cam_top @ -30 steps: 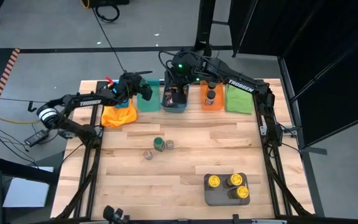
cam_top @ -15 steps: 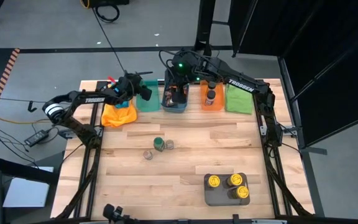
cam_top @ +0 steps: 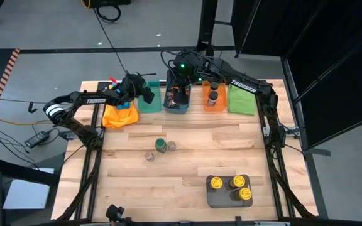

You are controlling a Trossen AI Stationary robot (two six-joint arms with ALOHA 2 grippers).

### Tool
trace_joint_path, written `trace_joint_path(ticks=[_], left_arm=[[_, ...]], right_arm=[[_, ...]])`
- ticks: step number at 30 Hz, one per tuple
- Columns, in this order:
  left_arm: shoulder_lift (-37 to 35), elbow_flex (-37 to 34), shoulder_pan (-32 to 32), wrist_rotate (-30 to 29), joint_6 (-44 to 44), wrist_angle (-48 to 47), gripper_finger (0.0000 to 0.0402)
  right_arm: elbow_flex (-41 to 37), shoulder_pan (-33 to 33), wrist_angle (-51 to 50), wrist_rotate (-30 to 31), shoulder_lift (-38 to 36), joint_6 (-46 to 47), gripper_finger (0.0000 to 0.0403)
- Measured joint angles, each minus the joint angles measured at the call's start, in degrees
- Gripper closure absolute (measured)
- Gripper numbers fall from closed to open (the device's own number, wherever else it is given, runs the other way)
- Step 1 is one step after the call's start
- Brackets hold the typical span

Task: Sort spices by type
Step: Put the top green seasoning bottle into the blue transparent bin, then put the green seasoning bottle into the blue transparent bin

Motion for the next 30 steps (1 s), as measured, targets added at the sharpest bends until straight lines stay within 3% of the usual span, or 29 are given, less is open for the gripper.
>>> trace_joint_path(ticks=[7, 12, 16, 24, 27, 30], left_arm=[[-0.1, 3.5, 0.0, -0.5, 1.8, -3.5, 0.0048], [-0.1, 10.3, -0.1, 1.3, 5.4, -12.1, 0.0047], [-0.1, 18.2, -0.2, 12.9, 9.3, -22.8, 0.0046], [-1.9, 32.6, -4.0, 42.4, 12.3, -38.5, 0.0046], [-5.7, 34.6, -7.4, 46.9, 13.2, -43.0, 0.0046], [-10.7, 35.2, -11.7, 45.2, 15.4, -48.3, 0.0046]], right_arm=[[-0.1, 0.0, -0.1, 0.0, -2.1, -0.4, 0.0154], [-0.1, 0.0, -0.1, 0.1, -5.9, -0.2, 0.0156], [-0.1, 0.0, -0.4, 1.4, -9.8, -0.1, 0.0158], [-0.1, -0.1, -3.1, 6.2, -20.1, 0.6, 0.0156], [0.0, -0.1, -3.7, 7.5, -24.5, 2.5, 0.0158], [0.0, -0.1, -4.7, 7.5, -28.1, 4.3, 0.0157]])
